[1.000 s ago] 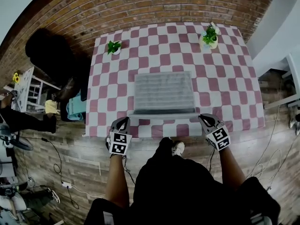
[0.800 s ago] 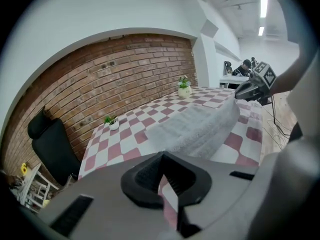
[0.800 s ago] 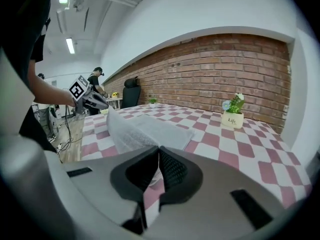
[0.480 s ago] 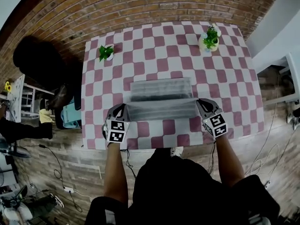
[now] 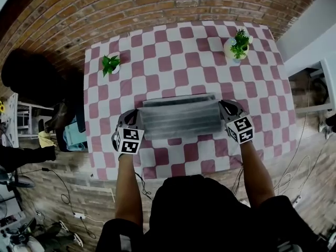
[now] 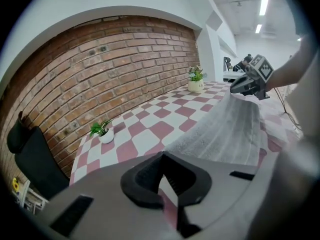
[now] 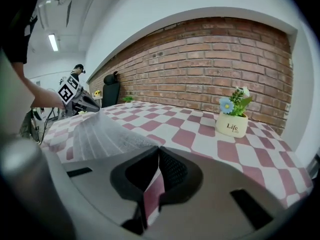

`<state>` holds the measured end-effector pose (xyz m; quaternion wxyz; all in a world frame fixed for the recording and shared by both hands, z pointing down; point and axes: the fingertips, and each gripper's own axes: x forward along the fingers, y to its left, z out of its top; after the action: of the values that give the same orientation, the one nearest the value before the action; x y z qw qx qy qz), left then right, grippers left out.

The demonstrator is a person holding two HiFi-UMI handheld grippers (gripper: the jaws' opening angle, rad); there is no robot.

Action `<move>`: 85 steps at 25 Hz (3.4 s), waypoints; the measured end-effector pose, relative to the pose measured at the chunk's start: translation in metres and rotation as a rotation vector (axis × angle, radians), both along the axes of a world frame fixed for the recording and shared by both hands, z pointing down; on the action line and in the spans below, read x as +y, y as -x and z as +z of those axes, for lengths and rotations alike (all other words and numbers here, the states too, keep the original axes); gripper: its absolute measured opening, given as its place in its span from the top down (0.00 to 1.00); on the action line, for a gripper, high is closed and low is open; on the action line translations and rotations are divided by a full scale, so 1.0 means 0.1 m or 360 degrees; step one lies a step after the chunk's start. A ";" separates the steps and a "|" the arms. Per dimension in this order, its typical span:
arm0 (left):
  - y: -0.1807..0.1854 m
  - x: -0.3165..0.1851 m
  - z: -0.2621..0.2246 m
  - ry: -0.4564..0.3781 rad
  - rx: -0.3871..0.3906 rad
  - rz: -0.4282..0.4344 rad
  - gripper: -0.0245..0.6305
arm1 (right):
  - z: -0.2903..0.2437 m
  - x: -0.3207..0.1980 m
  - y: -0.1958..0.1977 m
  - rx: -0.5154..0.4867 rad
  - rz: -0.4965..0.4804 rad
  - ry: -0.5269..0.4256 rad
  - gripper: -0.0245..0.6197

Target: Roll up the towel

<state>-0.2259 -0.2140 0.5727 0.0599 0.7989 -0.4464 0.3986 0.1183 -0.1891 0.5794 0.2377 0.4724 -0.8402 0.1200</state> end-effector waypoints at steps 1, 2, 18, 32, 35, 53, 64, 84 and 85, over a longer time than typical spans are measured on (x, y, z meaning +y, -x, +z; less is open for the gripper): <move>0.00 -0.05 0.02 0.0000 -0.0001 0.0006 0.97 | 0.02 -0.06 0.01 0.0004 0.0003 0.0004 0.95; 0.00 -0.10 0.03 0.0000 0.0002 0.0010 0.97 | 0.04 -0.12 0.01 0.0009 0.0009 0.0008 0.95; 0.01 -0.42 0.43 0.0125 0.0060 -0.0088 0.80 | 0.35 -0.44 -0.07 -0.0005 0.0102 0.0156 0.85; 0.12 0.61 0.28 0.0224 0.0382 -0.0247 0.69 | 0.09 0.51 0.14 -0.0122 -0.0284 0.0208 0.69; 0.05 0.84 0.33 0.0265 0.0420 -0.0282 0.69 | 0.21 0.70 0.17 -0.0092 -0.0344 0.0269 0.65; -0.11 1.08 0.59 0.0416 0.0155 -0.0162 0.71 | 0.58 0.94 0.23 0.0251 -0.0440 0.0260 0.78; -0.09 1.13 0.60 0.0381 0.0041 -0.0079 0.89 | 0.57 0.97 0.27 0.0231 -0.0468 0.0260 0.88; -1.35 0.38 0.59 0.0193 -0.0111 0.0467 0.94 | 0.46 1.48 -0.68 0.0292 0.0051 0.0306 0.92; -1.49 0.34 0.59 0.0182 -0.0123 0.0526 0.94 | 0.47 1.54 -0.76 0.0289 0.0099 0.0316 0.92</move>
<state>-0.0774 -0.1802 0.6320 0.0218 0.8408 -0.2875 0.4581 0.1943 -0.0346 0.6261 0.3543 0.4814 -0.7842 0.1667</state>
